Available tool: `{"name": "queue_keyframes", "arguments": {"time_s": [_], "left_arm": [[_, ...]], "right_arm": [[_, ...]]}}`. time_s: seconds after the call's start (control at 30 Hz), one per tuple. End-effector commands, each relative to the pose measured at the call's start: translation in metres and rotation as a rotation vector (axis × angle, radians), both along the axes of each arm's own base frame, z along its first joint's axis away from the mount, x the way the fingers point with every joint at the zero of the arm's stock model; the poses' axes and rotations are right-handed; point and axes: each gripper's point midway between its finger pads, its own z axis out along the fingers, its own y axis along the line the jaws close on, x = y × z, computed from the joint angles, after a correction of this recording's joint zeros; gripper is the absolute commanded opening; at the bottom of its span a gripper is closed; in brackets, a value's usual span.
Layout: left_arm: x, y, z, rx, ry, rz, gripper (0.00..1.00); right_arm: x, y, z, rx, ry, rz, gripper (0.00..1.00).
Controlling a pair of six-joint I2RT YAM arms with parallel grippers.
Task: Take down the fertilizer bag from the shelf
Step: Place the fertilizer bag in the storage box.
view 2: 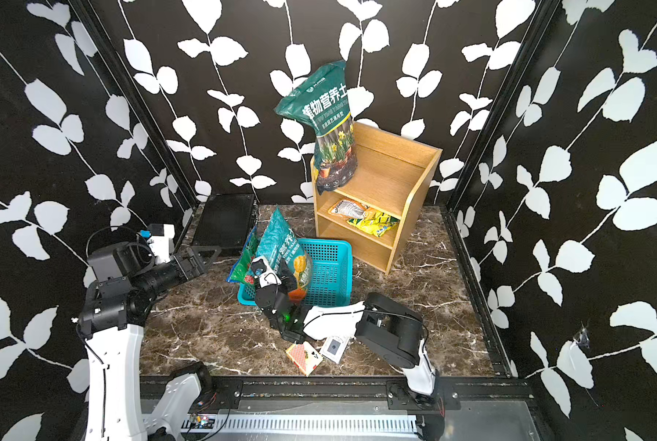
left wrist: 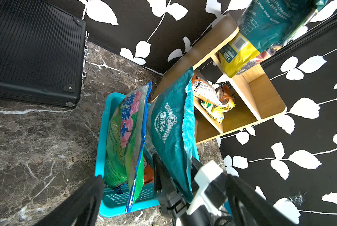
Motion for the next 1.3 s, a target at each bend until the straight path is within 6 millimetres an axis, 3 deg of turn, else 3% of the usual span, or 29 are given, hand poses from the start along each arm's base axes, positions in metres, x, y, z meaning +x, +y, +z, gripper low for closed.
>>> {"name": "queue_keyframes", "arguments": {"time_s": [0.0,0.13,0.3,0.33,0.43,0.6,0.93,0.97,1.07,1.27], "left_arm": [[-0.001,0.001,0.004,0.006,-0.019,0.007,0.99],[-0.001,0.001,0.004,0.008,-0.021,0.007,0.99],[-0.001,0.001,0.003,0.007,-0.017,0.008,0.99],[-0.001,0.001,0.003,0.007,-0.018,0.008,0.99],[-0.002,0.001,0.003,0.007,-0.019,0.007,0.99],[-0.002,0.001,0.003,0.009,-0.019,0.007,0.99],[-0.002,0.001,0.002,0.012,-0.017,0.010,0.99],[-0.002,0.002,0.002,0.013,-0.017,0.012,0.99],[-0.003,0.002,0.002,0.013,-0.017,0.013,0.99],[-0.003,0.002,0.002,0.014,-0.017,0.014,0.99]], "right_arm": [[-0.013,0.015,0.026,0.069,-0.022,0.065,0.65],[-0.026,0.034,0.027,0.098,0.020,0.154,0.65],[-0.030,0.046,0.018,0.079,0.077,0.198,0.75],[-0.028,0.051,0.030,0.095,0.072,0.200,0.77],[-0.029,0.052,0.039,0.070,0.066,0.210,0.80],[-0.035,0.041,0.079,0.056,0.060,0.224,0.83],[-0.046,-0.021,0.178,0.087,-0.028,0.184,0.87],[-0.048,-0.035,0.201,0.109,-0.045,0.169,0.88],[-0.049,-0.060,0.238,0.098,-0.061,0.120,0.92],[-0.042,-0.105,0.296,0.031,-0.123,-0.045,1.00]]}}
